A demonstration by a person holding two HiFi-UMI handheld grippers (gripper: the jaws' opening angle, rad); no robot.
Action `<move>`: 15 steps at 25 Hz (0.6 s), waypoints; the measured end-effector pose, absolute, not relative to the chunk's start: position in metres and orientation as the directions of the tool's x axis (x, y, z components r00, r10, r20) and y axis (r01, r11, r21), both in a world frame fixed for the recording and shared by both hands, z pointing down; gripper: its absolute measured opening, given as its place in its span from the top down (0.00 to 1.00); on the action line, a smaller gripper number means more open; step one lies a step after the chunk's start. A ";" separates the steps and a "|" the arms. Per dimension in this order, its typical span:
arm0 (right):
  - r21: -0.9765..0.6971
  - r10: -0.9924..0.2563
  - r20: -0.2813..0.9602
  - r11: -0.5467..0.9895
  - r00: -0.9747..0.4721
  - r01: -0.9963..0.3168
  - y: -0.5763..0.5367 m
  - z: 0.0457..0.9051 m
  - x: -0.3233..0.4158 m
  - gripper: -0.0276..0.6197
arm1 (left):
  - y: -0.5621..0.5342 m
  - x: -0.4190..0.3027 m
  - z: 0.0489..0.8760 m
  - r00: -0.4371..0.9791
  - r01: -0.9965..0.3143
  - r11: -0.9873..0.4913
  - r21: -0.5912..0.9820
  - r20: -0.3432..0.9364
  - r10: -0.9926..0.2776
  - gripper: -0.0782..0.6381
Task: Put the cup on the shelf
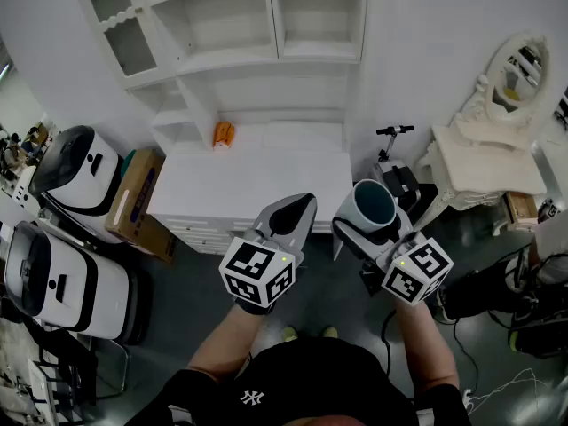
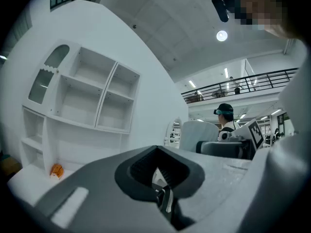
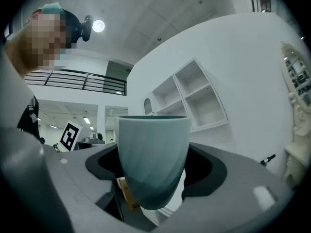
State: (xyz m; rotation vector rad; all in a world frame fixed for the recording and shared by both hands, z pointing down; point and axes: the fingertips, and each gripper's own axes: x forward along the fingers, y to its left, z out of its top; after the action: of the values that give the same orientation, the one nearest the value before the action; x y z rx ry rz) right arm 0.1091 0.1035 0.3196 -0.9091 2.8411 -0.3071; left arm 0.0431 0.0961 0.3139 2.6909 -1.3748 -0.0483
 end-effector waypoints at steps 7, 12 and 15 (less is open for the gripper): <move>-0.230 -0.591 -0.061 0.792 -0.804 -0.565 0.100 0.322 0.100 0.36 | 0.092 0.036 0.315 0.591 -0.802 -0.584 0.123 0.023 -0.807 0.89; -0.230 -0.595 -0.052 0.789 -0.802 -0.570 0.098 0.325 0.093 0.36 | 0.091 0.029 0.318 0.591 -0.802 -0.585 0.126 0.024 -0.806 0.89; -0.243 -0.600 -0.048 0.782 -0.799 -0.573 0.095 0.324 0.090 0.35 | 0.089 0.022 0.319 0.588 -0.803 -0.581 0.133 0.026 -0.808 0.89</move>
State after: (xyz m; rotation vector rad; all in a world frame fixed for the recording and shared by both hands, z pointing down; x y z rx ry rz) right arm 0.0900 0.0948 0.3242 -0.9415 2.8489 -0.3289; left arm 0.0221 0.0889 0.3191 2.6819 -1.3677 -0.0554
